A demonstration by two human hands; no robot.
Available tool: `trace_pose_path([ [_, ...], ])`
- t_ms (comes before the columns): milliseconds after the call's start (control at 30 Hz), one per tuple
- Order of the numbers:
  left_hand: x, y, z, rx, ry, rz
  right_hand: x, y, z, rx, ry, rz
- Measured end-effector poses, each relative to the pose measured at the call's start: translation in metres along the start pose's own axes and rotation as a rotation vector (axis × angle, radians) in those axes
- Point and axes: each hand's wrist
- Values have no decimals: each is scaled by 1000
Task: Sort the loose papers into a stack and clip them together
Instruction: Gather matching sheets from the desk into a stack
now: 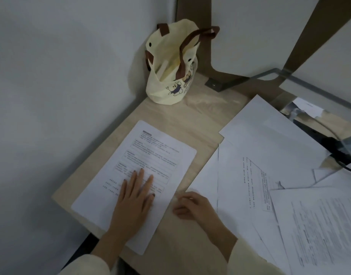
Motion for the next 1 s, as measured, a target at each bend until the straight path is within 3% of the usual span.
trace_pose_path([
  [167, 8, 5, -4, -4, -23, 3, -17, 78, -2, -310, 218, 394],
  [367, 19, 24, 26, -270, 23, 55, -49, 167, 29, -592, 132, 792],
  [567, 61, 36, 107, -281, -198, 2, -80, 187, 70, -661, -169, 871],
  [867, 51, 9, 208, -412, -489, -307, -81, 175, 87, -922, -231, 793],
  [933, 44, 8, 213, -428, -479, -363, -85, 181, 87, -833, -206, 828],
  [1000, 38, 10, 214, -470, -453, -429, -95, 188, 85, -589, -103, 945],
])
Point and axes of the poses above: each hand's wrist, its own x-axis towards the middle knuckle, its own y-axis out of the back of the hand, z = x × y, and after that the axes turned 7 degrees about -z, right-handed
